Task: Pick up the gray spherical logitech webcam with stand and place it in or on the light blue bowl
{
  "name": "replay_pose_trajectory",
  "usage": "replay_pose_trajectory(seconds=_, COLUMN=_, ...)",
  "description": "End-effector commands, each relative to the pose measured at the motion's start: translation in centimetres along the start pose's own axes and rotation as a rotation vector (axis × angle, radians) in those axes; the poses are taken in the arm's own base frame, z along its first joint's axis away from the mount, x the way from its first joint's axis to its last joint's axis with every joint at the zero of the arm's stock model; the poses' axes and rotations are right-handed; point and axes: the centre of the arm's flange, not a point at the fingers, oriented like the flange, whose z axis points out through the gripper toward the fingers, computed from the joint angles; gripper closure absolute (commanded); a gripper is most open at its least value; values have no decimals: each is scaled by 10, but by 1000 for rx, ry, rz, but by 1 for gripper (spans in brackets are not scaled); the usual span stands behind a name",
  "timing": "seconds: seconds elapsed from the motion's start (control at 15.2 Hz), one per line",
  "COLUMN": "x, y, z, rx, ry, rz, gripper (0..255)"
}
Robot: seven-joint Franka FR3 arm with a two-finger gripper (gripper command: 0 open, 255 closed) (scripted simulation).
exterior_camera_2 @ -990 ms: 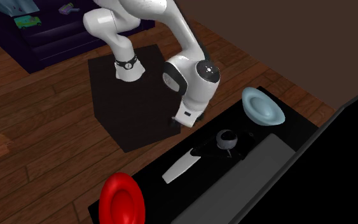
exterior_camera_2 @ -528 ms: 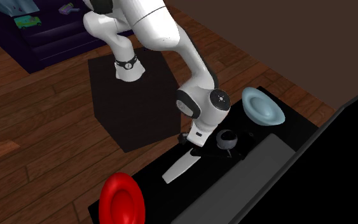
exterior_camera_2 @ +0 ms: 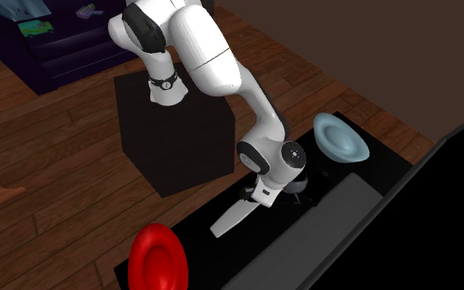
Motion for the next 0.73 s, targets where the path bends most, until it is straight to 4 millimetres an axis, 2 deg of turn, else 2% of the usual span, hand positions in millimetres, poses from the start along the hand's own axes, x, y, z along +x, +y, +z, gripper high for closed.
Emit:
replay_pose_trajectory(seconds=0.0, x=1, y=0, z=11, rx=0, ry=0, rz=0, gripper=0)
replay_pose_trajectory(seconds=0.2, x=0, y=0, z=25, rx=0, ry=0, rz=0, gripper=0)
replay_pose_trajectory(seconds=0.66, x=1, y=0, z=25, rx=0, ry=0, rz=0, gripper=0)
